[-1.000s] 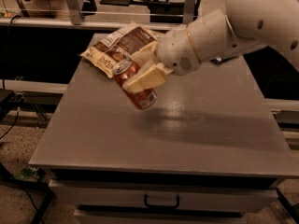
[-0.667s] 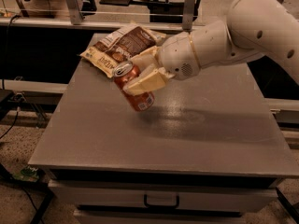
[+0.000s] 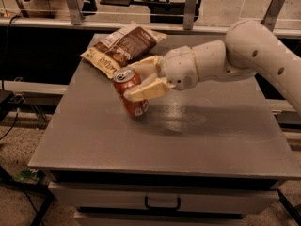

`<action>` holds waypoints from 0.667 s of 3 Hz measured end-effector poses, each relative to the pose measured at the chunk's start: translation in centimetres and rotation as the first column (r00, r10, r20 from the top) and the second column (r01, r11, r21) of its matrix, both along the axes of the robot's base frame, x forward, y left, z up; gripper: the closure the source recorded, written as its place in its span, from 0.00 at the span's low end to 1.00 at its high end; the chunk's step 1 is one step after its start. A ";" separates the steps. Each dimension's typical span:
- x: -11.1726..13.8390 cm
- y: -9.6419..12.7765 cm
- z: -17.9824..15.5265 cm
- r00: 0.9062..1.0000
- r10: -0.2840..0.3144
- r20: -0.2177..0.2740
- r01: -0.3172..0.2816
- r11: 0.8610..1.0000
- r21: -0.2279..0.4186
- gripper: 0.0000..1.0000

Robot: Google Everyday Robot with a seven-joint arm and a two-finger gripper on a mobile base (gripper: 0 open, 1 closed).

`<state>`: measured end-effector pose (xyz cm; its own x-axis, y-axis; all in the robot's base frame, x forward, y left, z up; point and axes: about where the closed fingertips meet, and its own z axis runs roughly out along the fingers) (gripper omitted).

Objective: Place coke can upright

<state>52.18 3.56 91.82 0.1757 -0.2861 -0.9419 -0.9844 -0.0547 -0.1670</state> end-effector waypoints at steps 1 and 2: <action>0.1 0.1 -0.4 1.000 0.022 -0.001 -0.022 0.999 0.041 0.48; 0.0 0.3 -0.4 1.000 0.024 -0.001 -0.024 0.999 0.037 0.25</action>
Offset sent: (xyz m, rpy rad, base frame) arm 0.0006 0.0004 -0.0034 0.0329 0.0012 0.0165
